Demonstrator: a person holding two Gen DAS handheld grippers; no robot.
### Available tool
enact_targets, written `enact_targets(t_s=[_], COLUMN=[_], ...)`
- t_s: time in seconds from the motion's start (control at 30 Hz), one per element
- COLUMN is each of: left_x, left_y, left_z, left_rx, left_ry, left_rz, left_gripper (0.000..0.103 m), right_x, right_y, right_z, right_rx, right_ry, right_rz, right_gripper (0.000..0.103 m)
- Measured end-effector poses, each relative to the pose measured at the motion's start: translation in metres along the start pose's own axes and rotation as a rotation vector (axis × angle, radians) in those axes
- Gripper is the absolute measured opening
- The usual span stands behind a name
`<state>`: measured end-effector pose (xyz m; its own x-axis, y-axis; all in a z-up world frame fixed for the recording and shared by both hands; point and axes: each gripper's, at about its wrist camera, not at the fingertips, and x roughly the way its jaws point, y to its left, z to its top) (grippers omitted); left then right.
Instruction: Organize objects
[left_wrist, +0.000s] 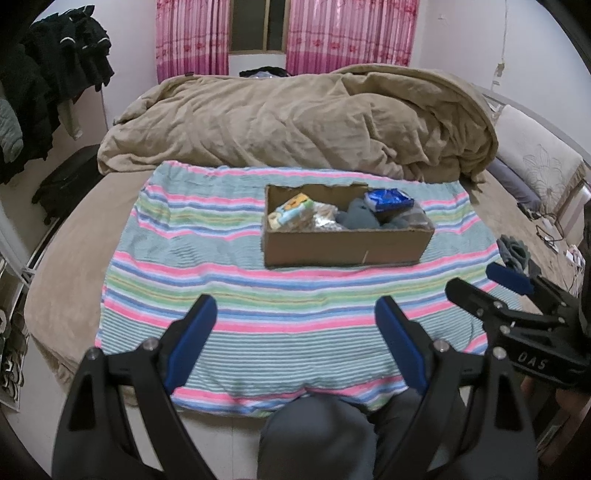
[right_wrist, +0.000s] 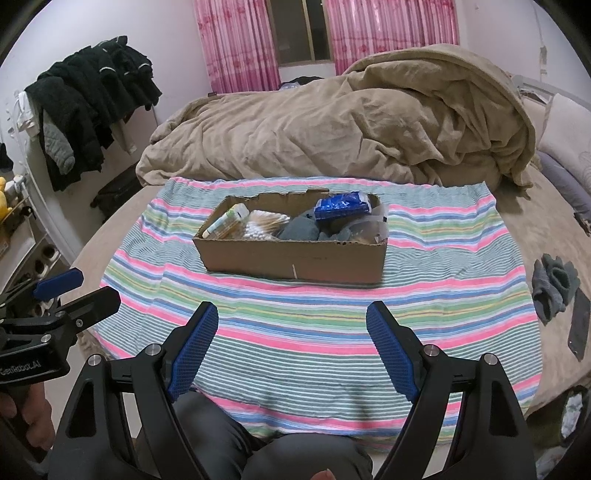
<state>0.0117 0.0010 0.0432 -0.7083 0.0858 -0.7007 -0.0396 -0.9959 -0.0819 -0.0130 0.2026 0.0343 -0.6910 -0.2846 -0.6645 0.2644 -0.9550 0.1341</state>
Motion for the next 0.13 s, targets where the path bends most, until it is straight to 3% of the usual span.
enact_targets(t_s=[0.13], left_x=[0.0106], left_y=[0.0036], left_z=[0.0036], left_rx=[0.002], left_ry=[0.009], left_rz=[0.005], left_gripper=[0.089], right_x=[0.0063], right_y=[-0.0022], right_z=[0.0001], right_rx=[0.002], right_ry=[0.009], right_rz=[0.002], right_gripper=[0.085])
